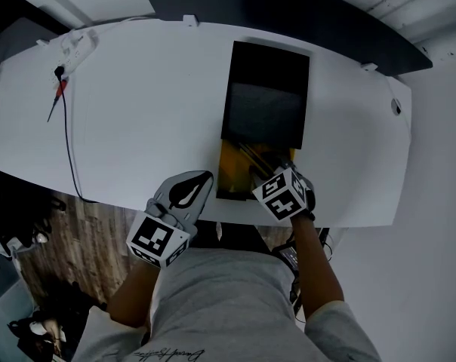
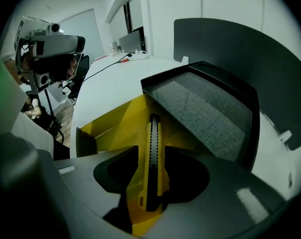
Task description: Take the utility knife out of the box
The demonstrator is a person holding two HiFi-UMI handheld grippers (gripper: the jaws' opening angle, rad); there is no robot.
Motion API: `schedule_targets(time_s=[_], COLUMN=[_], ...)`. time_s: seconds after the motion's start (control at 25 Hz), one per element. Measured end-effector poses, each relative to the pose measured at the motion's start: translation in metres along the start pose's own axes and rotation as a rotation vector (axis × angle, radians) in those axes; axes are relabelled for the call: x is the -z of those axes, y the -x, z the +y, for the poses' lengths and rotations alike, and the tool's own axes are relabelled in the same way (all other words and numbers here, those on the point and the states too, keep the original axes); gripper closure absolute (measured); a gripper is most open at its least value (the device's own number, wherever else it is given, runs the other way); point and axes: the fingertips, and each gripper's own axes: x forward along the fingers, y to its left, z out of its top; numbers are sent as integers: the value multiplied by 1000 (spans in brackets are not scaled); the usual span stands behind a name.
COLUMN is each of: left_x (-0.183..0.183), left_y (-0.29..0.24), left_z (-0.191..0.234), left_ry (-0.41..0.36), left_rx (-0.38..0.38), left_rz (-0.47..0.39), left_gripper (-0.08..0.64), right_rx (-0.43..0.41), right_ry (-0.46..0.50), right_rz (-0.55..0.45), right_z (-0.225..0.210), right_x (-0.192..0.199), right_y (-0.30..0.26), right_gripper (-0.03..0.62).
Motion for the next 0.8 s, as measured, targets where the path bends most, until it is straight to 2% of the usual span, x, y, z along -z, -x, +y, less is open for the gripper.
schedule_targets(time_s=[0.52,0.8], left_x=[10,14], left_y=[0,1], left_z=[3,6], left_ry=[23,40], left_rx=[-4,-7], left_rz=[14,14], left_gripper=[558,558], right_rx=[23,16], right_ry=[58,38], right_rz=[131,185], right_z=[1,1], right_x=[6,7], right_y=[-14,-18], right_gripper=[407,407])
